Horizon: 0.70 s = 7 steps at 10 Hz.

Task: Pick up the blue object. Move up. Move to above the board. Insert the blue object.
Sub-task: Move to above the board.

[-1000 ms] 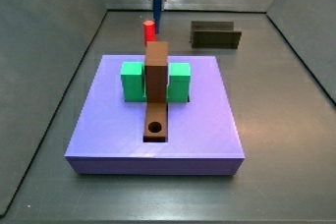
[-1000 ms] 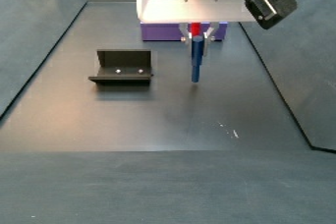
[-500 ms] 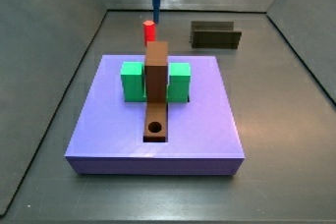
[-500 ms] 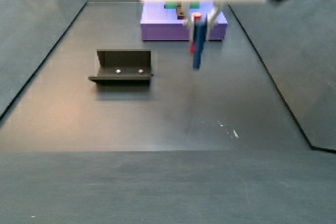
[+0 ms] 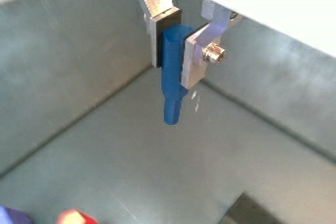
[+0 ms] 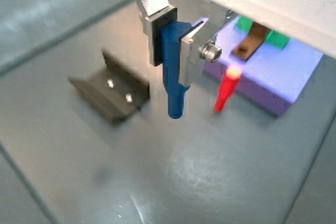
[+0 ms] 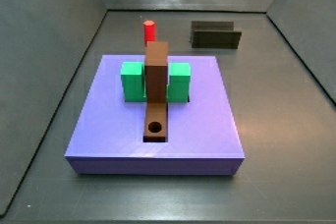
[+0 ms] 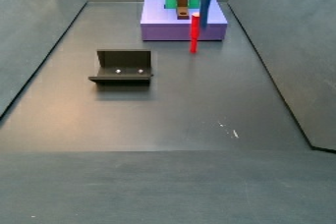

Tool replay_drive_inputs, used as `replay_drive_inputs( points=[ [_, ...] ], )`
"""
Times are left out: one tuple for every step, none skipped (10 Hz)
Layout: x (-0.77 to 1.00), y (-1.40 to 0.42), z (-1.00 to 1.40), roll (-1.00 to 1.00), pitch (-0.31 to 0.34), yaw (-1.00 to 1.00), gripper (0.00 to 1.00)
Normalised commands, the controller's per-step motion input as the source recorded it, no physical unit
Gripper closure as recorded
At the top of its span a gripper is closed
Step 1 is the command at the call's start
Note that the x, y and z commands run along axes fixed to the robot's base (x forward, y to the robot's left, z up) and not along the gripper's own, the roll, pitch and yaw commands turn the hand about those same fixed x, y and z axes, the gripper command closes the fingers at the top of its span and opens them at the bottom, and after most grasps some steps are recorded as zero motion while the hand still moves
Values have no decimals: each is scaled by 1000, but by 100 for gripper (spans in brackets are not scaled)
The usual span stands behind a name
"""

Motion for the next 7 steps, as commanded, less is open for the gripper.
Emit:
replay_drive_inputs(
  points=[
    [38, 1, 926, 4, 60, 5, 100],
    [48, 3, 553, 4, 83, 0, 100],
    [50, -1, 301, 10, 72, 2, 100],
    [27, -5, 203, 6, 60, 4, 100],
    [93, -1400, 201, 44, 154, 65, 100],
    [92, -1400, 187, 60, 145, 70, 100],
    [98, -1400, 193, 67, 122, 43, 100]
  ],
)
